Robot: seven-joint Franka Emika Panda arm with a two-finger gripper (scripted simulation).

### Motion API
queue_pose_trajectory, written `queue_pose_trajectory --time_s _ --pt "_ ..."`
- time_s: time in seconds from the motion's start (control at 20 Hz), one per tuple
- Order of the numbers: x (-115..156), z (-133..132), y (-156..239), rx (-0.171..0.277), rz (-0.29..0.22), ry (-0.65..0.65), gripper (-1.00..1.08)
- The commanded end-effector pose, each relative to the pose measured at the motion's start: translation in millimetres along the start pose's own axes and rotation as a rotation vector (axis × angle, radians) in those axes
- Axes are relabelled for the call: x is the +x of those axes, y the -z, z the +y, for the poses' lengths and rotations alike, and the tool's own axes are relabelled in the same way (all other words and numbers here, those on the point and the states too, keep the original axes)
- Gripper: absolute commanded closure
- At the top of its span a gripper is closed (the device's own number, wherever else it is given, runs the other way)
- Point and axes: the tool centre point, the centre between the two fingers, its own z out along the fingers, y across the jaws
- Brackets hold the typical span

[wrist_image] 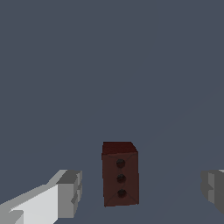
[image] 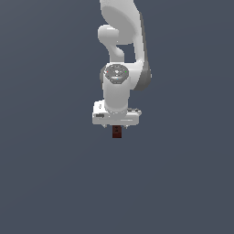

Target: Pick up the object and move it to a goal position.

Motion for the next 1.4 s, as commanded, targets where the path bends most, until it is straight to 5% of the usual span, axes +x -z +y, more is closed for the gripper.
queue_pose_trajectory --time_s 0.0,0.75,1.35 --pt "0 0 0 0.000 0.000 0.000 -0.92" --pt "10 4 10 -0.011 0.032 0.043 -0.92" --pt "-17 -2 -28 0.008 0.038 0.044 -0.92"
